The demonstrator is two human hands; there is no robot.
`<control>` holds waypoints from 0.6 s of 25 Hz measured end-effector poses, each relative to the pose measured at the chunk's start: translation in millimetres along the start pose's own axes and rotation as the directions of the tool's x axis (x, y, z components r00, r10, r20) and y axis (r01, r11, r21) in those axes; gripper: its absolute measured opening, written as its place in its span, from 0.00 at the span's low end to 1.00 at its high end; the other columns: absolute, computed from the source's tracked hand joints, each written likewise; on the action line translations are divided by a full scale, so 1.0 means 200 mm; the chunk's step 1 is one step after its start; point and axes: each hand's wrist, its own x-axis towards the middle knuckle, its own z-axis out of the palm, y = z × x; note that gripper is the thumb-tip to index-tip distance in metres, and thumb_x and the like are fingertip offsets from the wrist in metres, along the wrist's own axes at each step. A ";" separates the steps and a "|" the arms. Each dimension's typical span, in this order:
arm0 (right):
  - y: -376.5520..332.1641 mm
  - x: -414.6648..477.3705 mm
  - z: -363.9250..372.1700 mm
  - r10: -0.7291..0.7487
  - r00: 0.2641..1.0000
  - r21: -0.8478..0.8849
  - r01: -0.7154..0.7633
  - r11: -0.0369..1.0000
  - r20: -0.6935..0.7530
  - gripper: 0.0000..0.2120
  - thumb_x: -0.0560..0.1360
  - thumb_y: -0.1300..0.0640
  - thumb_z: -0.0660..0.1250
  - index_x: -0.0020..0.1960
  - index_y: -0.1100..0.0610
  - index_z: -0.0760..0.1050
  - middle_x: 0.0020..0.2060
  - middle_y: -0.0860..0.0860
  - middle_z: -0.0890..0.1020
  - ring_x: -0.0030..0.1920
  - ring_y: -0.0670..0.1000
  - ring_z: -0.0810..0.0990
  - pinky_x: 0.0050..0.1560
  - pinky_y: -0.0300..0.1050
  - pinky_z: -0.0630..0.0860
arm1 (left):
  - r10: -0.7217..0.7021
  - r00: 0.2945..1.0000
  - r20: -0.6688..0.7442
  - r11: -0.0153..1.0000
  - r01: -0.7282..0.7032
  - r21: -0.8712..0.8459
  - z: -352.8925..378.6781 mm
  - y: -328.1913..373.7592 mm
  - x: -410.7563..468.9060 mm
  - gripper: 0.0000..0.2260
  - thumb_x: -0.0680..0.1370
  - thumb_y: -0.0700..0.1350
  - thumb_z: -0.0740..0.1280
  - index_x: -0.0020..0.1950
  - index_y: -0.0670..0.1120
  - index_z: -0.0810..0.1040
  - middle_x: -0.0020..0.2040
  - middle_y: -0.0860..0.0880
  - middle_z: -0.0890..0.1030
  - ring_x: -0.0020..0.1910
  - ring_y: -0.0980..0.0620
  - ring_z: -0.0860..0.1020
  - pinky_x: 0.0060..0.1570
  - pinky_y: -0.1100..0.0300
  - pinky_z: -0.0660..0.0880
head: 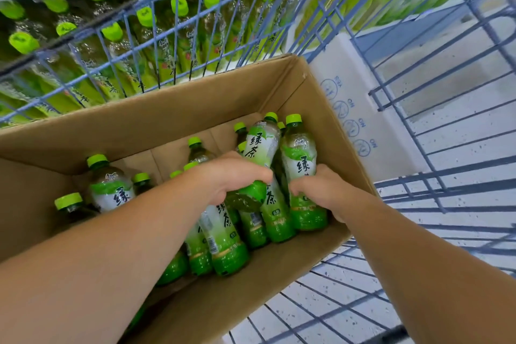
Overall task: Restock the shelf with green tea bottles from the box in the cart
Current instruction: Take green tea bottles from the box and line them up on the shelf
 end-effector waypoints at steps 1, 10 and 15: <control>-0.01 -0.01 0.00 0.028 1.000 -0.003 -0.028 1.000 0.002 0.28 0.67 0.58 0.72 0.64 0.57 0.67 0.52 0.55 0.77 0.50 0.56 0.79 0.52 0.51 0.78 | 0.013 0.999 -0.041 0.998 -0.010 0.061 0.00 -0.01 -0.01 0.33 0.67 0.52 0.78 0.67 0.45 0.70 0.64 0.49 0.73 0.66 0.44 0.73 0.55 0.55 0.69; -0.04 0.01 0.11 -0.056 0.998 -0.241 0.050 0.969 -0.019 0.31 0.63 0.45 0.74 0.62 0.56 0.73 0.54 0.54 0.80 0.51 0.54 0.80 0.56 0.52 0.79 | 0.201 0.953 -0.229 0.969 -0.228 -0.099 -0.06 -0.19 0.02 0.12 0.77 0.58 0.68 0.46 0.51 0.72 0.42 0.53 0.75 0.39 0.56 0.73 0.42 0.57 0.71; -0.07 -0.11 0.12 -0.027 0.999 -0.134 0.030 0.991 0.027 0.41 0.71 0.47 0.73 0.76 0.61 0.60 0.69 0.56 0.71 0.57 0.54 0.73 0.60 0.50 0.73 | 0.252 0.933 -0.257 0.964 -0.266 -0.020 -0.17 -0.28 -0.07 0.21 0.69 0.56 0.76 0.55 0.48 0.75 0.50 0.48 0.81 0.47 0.49 0.80 0.44 0.54 0.78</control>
